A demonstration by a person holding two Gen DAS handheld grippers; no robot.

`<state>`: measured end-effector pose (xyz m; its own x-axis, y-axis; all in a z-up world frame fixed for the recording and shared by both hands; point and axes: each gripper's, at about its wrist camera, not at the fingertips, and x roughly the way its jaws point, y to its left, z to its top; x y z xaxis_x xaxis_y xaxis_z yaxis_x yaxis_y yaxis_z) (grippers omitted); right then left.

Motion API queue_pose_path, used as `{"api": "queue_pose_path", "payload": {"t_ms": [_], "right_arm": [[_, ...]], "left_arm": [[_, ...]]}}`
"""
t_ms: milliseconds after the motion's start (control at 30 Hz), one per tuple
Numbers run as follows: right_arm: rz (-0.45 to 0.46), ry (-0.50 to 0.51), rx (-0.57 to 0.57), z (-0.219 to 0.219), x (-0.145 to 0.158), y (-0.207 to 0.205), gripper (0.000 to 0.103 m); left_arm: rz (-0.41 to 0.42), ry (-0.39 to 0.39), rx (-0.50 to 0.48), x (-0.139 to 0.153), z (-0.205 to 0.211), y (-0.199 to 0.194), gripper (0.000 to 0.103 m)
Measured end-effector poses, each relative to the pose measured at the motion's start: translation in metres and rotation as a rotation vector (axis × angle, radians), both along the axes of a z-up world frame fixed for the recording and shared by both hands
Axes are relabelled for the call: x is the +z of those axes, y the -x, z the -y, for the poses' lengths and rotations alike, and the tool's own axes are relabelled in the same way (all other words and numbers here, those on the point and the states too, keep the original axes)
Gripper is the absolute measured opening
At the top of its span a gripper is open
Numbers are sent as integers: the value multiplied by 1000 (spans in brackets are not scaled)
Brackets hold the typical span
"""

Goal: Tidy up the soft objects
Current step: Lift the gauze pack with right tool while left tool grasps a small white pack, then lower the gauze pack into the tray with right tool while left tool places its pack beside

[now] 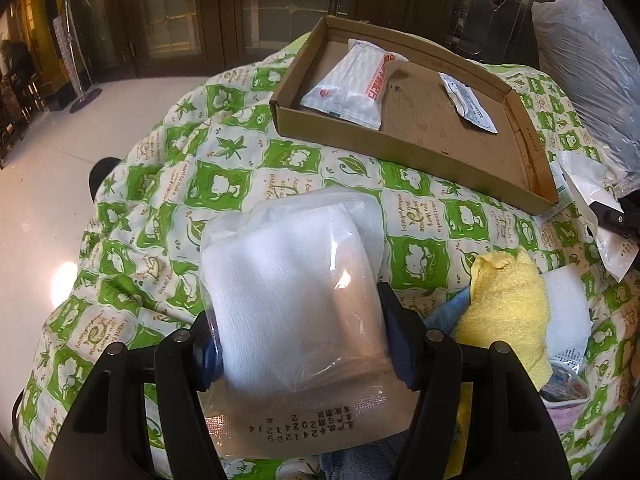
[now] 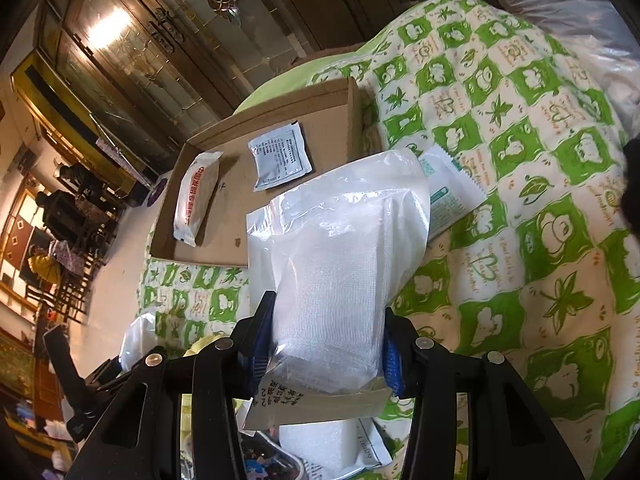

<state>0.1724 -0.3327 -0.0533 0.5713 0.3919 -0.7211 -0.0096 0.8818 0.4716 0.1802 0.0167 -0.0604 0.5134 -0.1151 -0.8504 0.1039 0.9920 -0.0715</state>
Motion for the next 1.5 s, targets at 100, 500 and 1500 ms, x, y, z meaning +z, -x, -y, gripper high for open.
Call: {"api": "queue_pose_path", "payload": {"t_ms": [100, 500, 1500], "right_arm": [[-6, -15, -9, 2, -1, -3, 45], [-2, 9, -32, -4, -1, -7, 45], [6, 27, 19, -32, -5, -44, 45]], "left_arm": [[-11, 33, 0, 8, 3, -6, 65], [42, 32, -99, 50, 42, -17, 65], [9, 19, -179, 48, 84, -50, 65]]}}
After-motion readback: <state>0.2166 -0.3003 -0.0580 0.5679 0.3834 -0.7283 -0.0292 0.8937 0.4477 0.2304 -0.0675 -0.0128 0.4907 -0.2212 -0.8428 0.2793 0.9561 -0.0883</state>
